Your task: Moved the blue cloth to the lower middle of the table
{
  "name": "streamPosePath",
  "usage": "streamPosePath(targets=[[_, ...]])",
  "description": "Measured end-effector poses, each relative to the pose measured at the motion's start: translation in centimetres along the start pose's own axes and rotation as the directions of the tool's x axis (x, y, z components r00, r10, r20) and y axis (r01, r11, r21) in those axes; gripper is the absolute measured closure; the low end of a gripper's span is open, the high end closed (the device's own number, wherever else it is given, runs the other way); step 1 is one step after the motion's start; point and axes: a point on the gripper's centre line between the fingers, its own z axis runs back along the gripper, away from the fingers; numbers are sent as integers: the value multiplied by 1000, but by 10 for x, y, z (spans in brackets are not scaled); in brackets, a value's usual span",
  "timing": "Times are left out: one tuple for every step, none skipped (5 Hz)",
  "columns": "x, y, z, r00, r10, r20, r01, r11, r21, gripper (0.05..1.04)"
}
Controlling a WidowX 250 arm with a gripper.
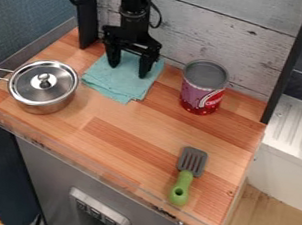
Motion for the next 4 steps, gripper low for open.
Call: streamPosePath(targets=[[-27, -4, 0, 998, 24, -56, -25, 1000, -10, 83], [-61, -10, 5, 996, 13, -91, -14, 1000, -5, 83], [-90, -23, 21, 996, -34, -80, 34, 999, 7, 83], [-119, -33, 38, 996, -66, -68, 67, 998, 4, 83]])
